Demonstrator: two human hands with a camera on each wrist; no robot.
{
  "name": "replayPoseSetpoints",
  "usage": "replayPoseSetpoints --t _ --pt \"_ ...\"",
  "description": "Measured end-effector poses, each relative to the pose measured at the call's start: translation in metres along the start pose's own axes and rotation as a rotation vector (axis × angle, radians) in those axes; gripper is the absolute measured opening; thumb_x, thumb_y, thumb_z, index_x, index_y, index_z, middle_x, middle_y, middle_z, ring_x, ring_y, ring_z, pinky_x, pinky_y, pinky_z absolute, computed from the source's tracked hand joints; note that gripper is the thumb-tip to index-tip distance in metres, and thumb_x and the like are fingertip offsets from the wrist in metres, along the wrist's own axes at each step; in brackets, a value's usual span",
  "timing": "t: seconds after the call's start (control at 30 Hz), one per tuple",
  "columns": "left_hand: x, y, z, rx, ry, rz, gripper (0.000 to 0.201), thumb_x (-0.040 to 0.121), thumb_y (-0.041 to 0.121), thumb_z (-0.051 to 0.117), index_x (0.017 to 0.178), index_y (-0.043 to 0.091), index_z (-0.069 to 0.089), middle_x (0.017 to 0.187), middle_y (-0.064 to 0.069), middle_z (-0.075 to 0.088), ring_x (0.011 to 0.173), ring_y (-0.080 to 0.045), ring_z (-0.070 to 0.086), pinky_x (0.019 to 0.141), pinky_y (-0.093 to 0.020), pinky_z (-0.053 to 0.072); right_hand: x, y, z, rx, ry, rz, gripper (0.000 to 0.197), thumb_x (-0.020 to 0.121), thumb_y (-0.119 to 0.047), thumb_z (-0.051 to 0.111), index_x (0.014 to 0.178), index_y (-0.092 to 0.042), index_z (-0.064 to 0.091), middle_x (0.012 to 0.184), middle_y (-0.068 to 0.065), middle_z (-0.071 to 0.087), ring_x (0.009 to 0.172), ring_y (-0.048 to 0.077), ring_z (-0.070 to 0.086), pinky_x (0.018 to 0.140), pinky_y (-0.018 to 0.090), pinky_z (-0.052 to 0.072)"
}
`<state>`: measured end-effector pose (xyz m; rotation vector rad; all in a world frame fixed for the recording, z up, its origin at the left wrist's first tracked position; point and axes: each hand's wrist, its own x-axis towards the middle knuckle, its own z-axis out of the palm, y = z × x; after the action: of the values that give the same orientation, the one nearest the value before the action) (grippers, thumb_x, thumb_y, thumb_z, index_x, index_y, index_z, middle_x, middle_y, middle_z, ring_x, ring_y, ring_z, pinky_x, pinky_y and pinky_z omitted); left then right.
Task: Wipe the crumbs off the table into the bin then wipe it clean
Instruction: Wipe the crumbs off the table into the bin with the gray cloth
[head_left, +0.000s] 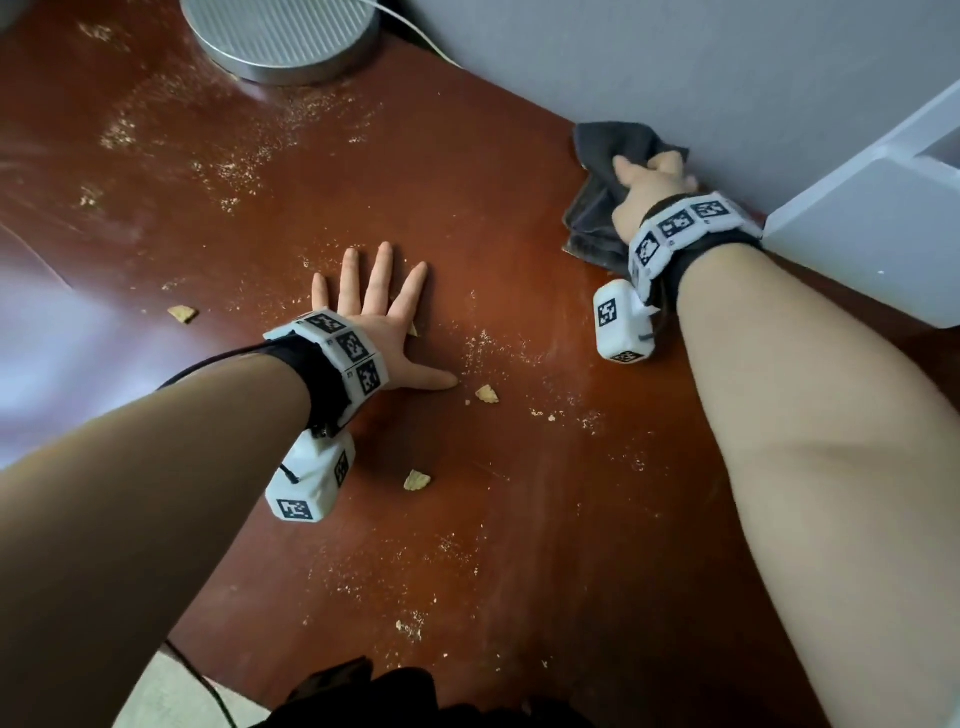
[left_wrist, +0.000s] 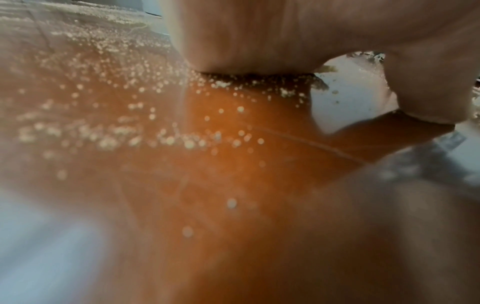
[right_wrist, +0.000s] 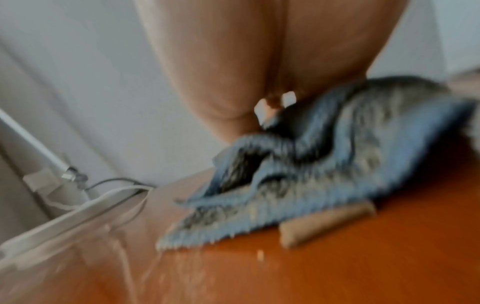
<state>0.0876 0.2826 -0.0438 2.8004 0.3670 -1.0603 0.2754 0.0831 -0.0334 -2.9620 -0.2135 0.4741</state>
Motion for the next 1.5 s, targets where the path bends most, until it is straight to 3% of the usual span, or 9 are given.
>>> replayPoseSetpoints --t 0.1,0.27,0.47,0.6,0.83,0.93,1.1,1.27,1.5 --pt "0.0 0.0 0.0 0.003 0.001 -0.002 0.123 0.06 0.085 0.05 0.141 0.036 -0.028 0.148 0.0 -0.037 0.138 -0.029 -0.03 0.112 -0.054 -0.011 -0.016 -0.016 0.013 0.147 -0.074 -0.166 0.048 0.091 -0.016 0.047 0.135 -0.032 0.045 0.141 0.004 0.031 0.125 0.024 0.039 0.099 0.014 0.029" --pt "-0.001 0.001 0.0 -0.007 0.012 0.001 0.123 0.06 0.084 0.052 0.141 0.035 -0.028 0.149 0.0 -0.037 0.138 -0.029 -0.03 0.112 -0.054 -0.011 -0.056 -0.03 0.008 0.083 -0.371 -0.486 0.052 0.086 -0.005 0.051 0.131 -0.03 0.053 0.133 0.0 0.047 0.119 0.016 0.049 0.091 0.018 0.033" --pt "-0.001 0.001 -0.002 0.002 -0.015 -0.004 0.123 0.059 0.086 0.049 0.14 0.036 -0.03 0.147 0.0 -0.039 0.138 -0.029 -0.031 0.113 -0.054 -0.011 -0.018 0.041 -0.032 0.14 0.132 0.089 0.051 0.09 -0.012 0.044 0.14 -0.024 0.041 0.143 0.015 0.034 0.128 0.036 0.04 0.109 0.037 0.032" --pt "-0.001 0.0 -0.001 -0.007 -0.017 0.0 0.123 0.059 0.087 0.048 0.14 0.037 -0.029 0.147 0.001 -0.039 0.138 -0.029 -0.031 0.113 -0.054 -0.012 -0.024 0.063 -0.018 -0.166 -0.027 0.249 0.057 0.093 -0.02 0.044 0.146 -0.029 0.024 0.145 0.016 0.022 0.13 0.042 0.03 0.107 0.052 0.032" --pt "-0.003 0.0 -0.003 -0.011 -0.022 -0.002 0.123 0.059 0.086 0.049 0.139 0.037 -0.03 0.147 0.001 -0.04 0.137 -0.028 -0.032 0.113 -0.053 -0.013 -0.101 0.024 0.005 -0.007 -0.399 -0.467 0.06 0.083 0.006 0.046 0.134 -0.027 0.046 0.139 0.003 0.031 0.127 0.022 0.036 0.106 0.026 0.03" --pt "-0.003 0.0 -0.002 -0.008 -0.013 -0.001 0.123 0.058 0.087 0.049 0.14 0.038 -0.03 0.147 0.002 -0.04 0.137 -0.028 -0.031 0.113 -0.053 -0.012 -0.106 0.028 -0.013 0.07 -0.467 -0.567 0.055 0.082 0.008 0.046 0.126 -0.025 0.056 0.132 0.001 0.043 0.124 0.015 0.042 0.102 0.017 0.026" --pt "-0.004 0.001 -0.002 -0.006 -0.015 -0.005 0.122 0.059 0.086 0.048 0.139 0.038 -0.03 0.147 0.003 -0.04 0.138 -0.028 -0.031 0.113 -0.052 -0.012 -0.054 0.055 -0.028 0.135 0.062 0.017 0.062 0.089 -0.003 0.044 0.144 -0.026 0.03 0.146 0.011 0.027 0.131 0.031 0.037 0.109 0.036 0.031" --pt "-0.002 0.0 -0.001 -0.009 -0.017 -0.004 0.123 0.058 0.087 0.048 0.139 0.038 -0.03 0.147 0.002 -0.04 0.137 -0.028 -0.032 0.113 -0.052 -0.013 -0.017 0.05 -0.018 -0.132 -0.058 0.291 0.067 0.095 -0.019 0.041 0.15 -0.018 0.004 0.151 0.017 0.019 0.136 0.039 0.027 0.109 0.051 0.027" --pt "-0.003 0.0 -0.001 -0.002 -0.012 -0.004 0.123 0.059 0.087 0.048 0.14 0.037 -0.03 0.147 0.002 -0.04 0.138 -0.028 -0.031 0.112 -0.052 -0.013 -0.057 0.023 -0.008 -0.174 -0.273 -0.347 0.062 0.091 -0.006 0.042 0.146 -0.03 0.026 0.157 -0.001 0.016 0.14 0.03 0.022 0.115 0.035 0.02"
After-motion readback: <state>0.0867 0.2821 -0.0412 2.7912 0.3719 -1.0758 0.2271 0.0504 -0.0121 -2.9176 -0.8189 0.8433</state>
